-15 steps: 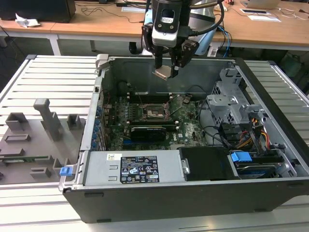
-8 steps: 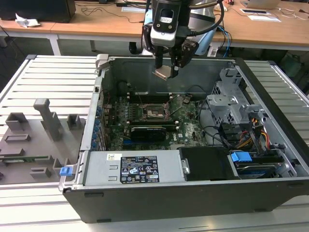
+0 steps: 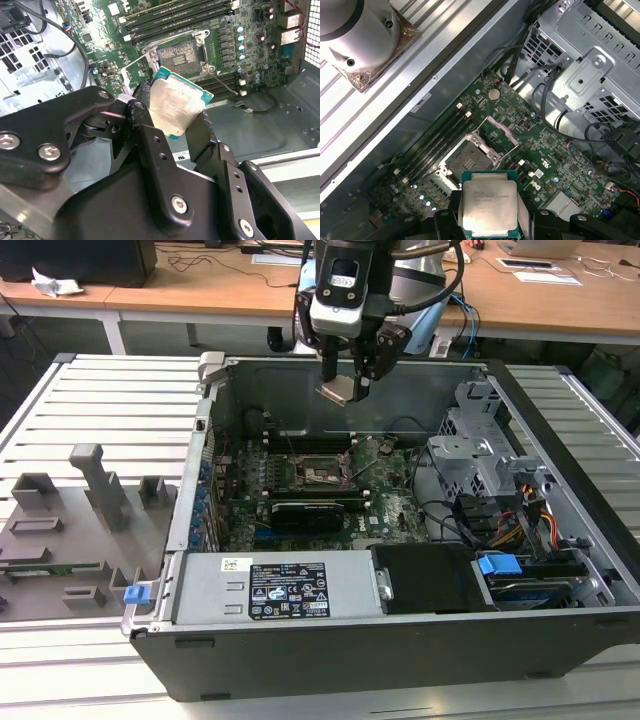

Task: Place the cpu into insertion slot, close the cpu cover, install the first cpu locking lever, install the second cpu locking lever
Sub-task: 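Place the cpu into insertion slot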

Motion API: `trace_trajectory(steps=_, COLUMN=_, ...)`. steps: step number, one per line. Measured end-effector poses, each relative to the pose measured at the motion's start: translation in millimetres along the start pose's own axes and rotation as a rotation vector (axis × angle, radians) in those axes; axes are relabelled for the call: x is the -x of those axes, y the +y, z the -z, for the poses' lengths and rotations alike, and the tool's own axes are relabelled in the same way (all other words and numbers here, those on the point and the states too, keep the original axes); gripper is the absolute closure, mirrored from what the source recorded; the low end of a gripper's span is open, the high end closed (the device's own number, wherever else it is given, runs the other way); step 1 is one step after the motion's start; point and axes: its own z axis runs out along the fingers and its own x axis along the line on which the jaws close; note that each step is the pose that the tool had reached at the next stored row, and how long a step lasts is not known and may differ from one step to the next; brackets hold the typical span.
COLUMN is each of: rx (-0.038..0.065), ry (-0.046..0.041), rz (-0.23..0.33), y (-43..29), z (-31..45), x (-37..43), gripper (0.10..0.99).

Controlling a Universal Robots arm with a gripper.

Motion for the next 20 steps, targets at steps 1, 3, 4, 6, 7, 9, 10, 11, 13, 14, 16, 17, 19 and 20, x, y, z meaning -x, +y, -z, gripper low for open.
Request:
trace_trajectory(steps=1, rx=-0.001, ry=0.0007, rz=-0.001, y=-0.1, z=-0.7, x=0.0, gripper=0.561)
trace_trajectory(steps=3, rx=-0.006, ry=0.0024, rz=-0.003, y=-0.2, z=-2.8, x=0.0, gripper=0.561)
trace_trajectory(steps=4, rx=-0.006, ry=0.0011, rz=-0.02, y=-0.2, z=-3.2, x=0.0, gripper=0.561)
trace_trajectory(steps=6, rx=-0.006, ry=-0.0007, rz=-0.042, y=-0.3, z=-3.5, x=0.0, gripper=0.561)
trace_trajectory(steps=7, rx=-0.005, ry=-0.0014, rz=-0.05, y=-0.3, z=-3.6, x=0.0, gripper=0.561)
trace_trajectory(steps=9, rx=-0.006, ry=-0.0013, rz=-0.056, y=-0.3, z=-3.8, x=0.0, gripper=0.561)
trace_trajectory(steps=10, rx=-0.006, ry=-0.0012, rz=-0.057, y=-0.4, z=-3.9, x=-0.1, gripper=0.561)
trace_trajectory(steps=11, rx=-0.006, ry=-0.0012, rz=-0.059, y=-0.4, z=-4.0, x=-0.1, gripper=0.561)
trace_trajectory(steps=13, rx=-0.006, ry=-0.0013, rz=-0.061, y=-0.3, z=-4.1, x=0.0, gripper=0.561)
trace_trajectory(steps=14, rx=-0.006, ry=-0.0015, rz=-0.063, y=-0.4, z=-4.2, x=0.0, gripper=0.561)
trace_trajectory(steps=16, rx=-0.006, ry=-0.0016, rz=-0.064, y=-0.3, z=-4.3, x=0.0, gripper=0.561)
trace_trajectory(steps=17, rx=-0.006, ry=-0.0016, rz=-0.065, y=-0.3, z=-4.4, x=0.0, gripper=0.561)
trace_trajectory(steps=19, rx=-0.006, ry=-0.0018, rz=-0.067, y=-0.4, z=-4.4, x=0.0, gripper=0.561)
trace_trajectory(steps=20, rx=-0.006, ry=-0.0019, rz=-0.067, y=-0.4, z=-4.4, x=0.0, gripper=0.561)
